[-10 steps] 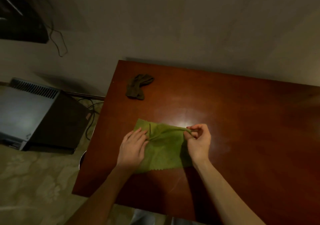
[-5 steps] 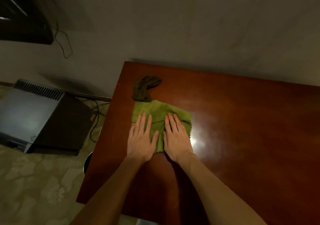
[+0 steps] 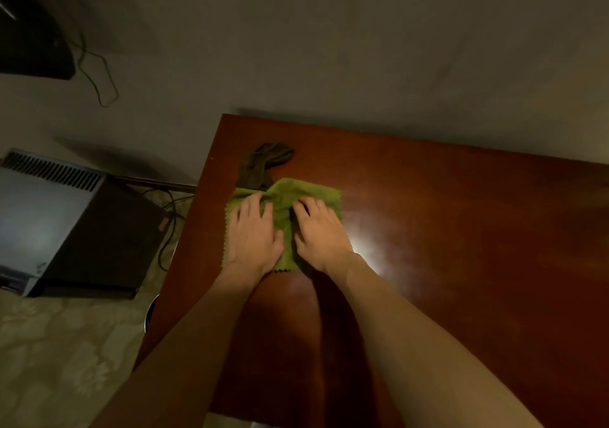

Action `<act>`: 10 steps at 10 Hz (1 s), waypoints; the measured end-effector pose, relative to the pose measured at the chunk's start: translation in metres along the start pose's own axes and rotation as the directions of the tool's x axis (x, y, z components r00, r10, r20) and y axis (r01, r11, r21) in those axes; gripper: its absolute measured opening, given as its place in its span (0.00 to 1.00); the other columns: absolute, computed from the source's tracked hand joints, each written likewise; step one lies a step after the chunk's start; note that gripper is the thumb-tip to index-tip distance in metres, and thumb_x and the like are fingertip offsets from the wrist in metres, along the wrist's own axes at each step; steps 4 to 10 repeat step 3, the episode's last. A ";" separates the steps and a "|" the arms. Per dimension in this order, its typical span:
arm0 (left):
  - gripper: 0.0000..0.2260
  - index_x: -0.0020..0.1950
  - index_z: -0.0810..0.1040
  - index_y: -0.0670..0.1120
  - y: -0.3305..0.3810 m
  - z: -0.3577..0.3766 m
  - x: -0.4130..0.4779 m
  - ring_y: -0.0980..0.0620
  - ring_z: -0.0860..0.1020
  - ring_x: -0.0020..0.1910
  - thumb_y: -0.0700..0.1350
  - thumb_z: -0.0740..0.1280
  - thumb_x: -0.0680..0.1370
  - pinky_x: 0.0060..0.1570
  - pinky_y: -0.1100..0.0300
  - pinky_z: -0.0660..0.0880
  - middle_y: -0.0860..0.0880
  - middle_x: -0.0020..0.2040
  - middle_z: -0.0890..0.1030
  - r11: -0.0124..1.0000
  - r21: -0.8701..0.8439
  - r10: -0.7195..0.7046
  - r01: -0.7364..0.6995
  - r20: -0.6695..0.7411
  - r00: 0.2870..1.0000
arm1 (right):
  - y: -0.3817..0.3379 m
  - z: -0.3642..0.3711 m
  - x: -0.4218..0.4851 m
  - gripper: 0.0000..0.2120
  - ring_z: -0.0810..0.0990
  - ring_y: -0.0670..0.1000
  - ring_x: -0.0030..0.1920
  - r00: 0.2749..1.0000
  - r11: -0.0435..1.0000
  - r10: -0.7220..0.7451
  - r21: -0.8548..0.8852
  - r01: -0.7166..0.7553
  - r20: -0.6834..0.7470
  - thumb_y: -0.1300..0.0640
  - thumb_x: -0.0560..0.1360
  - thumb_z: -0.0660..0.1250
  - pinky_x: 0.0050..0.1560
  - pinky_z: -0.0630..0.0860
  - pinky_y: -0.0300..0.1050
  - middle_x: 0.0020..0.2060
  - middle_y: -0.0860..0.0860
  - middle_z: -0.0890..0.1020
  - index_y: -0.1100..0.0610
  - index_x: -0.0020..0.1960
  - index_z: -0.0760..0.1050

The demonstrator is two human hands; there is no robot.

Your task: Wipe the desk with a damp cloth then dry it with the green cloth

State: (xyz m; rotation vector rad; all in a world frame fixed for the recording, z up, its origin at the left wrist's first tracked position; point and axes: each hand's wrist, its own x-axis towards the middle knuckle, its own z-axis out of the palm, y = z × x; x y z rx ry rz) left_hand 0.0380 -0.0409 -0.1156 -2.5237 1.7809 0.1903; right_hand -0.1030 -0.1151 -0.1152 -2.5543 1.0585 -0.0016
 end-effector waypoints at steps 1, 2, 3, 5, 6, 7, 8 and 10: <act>0.16 0.68 0.75 0.46 0.038 -0.035 0.006 0.45 0.74 0.64 0.49 0.61 0.82 0.62 0.49 0.73 0.44 0.66 0.75 0.992 -0.025 0.120 -0.123 -0.091 0.989 | 0.003 -0.035 -0.014 0.16 0.74 0.57 0.55 0.978 1.000 0.024 -0.011 -0.027 -0.207 0.55 0.76 0.65 0.52 0.73 0.52 0.57 0.55 0.75 0.56 0.63 0.73; 0.10 0.62 0.74 0.47 0.075 -0.071 0.018 0.46 0.78 0.53 0.46 0.60 0.82 0.53 0.50 0.76 0.46 0.55 0.78 0.966 -0.094 0.216 -0.241 -0.217 0.952 | 0.014 -0.084 -0.026 0.13 0.75 0.56 0.50 0.941 0.997 0.074 0.023 -0.070 -0.331 0.55 0.77 0.66 0.46 0.73 0.51 0.52 0.54 0.76 0.56 0.60 0.75; 0.09 0.58 0.75 0.47 0.098 -0.089 0.006 0.43 0.79 0.47 0.47 0.59 0.82 0.46 0.47 0.76 0.45 0.50 0.78 0.942 -0.141 0.263 -0.304 -0.249 0.932 | 0.031 -0.114 -0.056 0.12 0.77 0.59 0.46 0.931 0.996 0.080 0.060 -0.063 -0.355 0.55 0.77 0.64 0.43 0.74 0.53 0.52 0.55 0.76 0.56 0.59 0.74; 0.09 0.58 0.75 0.47 0.098 -0.089 0.006 0.43 0.79 0.47 0.47 0.59 0.82 0.46 0.47 0.76 0.45 0.50 0.78 0.942 -0.141 0.263 -0.304 -0.249 0.932 | 0.031 -0.114 -0.056 0.12 0.77 0.59 0.46 0.931 0.996 0.080 0.060 -0.063 -0.355 0.55 0.77 0.64 0.43 0.74 0.53 0.52 0.55 0.76 0.56 0.59 0.74; 0.09 0.58 0.75 0.47 0.098 -0.089 0.006 0.43 0.79 0.47 0.47 0.59 0.82 0.46 0.47 0.76 0.45 0.50 0.78 0.942 -0.141 0.263 -0.304 -0.249 0.932 | 0.031 -0.114 -0.056 0.12 0.77 0.59 0.46 0.931 0.996 0.080 0.060 -0.063 -0.355 0.55 0.77 0.64 0.43 0.74 0.53 0.52 0.55 0.76 0.56 0.59 0.74; 0.09 0.58 0.75 0.47 0.098 -0.089 0.006 0.43 0.79 0.47 0.47 0.59 0.82 0.46 0.47 0.76 0.45 0.50 0.78 0.942 -0.141 0.263 -0.304 -0.249 0.932 | 0.031 -0.114 -0.056 0.12 0.77 0.59 0.46 0.931 0.996 0.080 0.060 -0.063 -0.355 0.55 0.77 0.64 0.43 0.74 0.53 0.52 0.55 0.76 0.56 0.59 0.74; 0.09 0.58 0.75 0.47 0.098 -0.089 0.006 0.43 0.79 0.47 0.47 0.59 0.82 0.46 0.47 0.76 0.45 0.50 0.78 0.942 -0.141 0.263 -0.304 -0.249 0.932 | 0.031 -0.114 -0.056 0.12 0.77 0.59 0.46 0.931 0.996 0.080 0.060 -0.063 -0.355 0.55 0.77 0.64 0.43 0.74 0.53 0.52 0.55 0.76 0.56 0.59 0.74; 0.09 0.58 0.75 0.47 0.098 -0.089 0.006 0.43 0.79 0.47 0.47 0.59 0.82 0.46 0.47 0.76 0.45 0.50 0.78 0.942 -0.141 0.263 -0.304 -0.249 0.932 | 0.031 -0.114 -0.056 0.12 0.77 0.59 0.46 0.931 0.996 0.080 0.060 -0.063 -0.355 0.55 0.77 0.64 0.43 0.74 0.53 0.52 0.55 0.76 0.56 0.59 0.74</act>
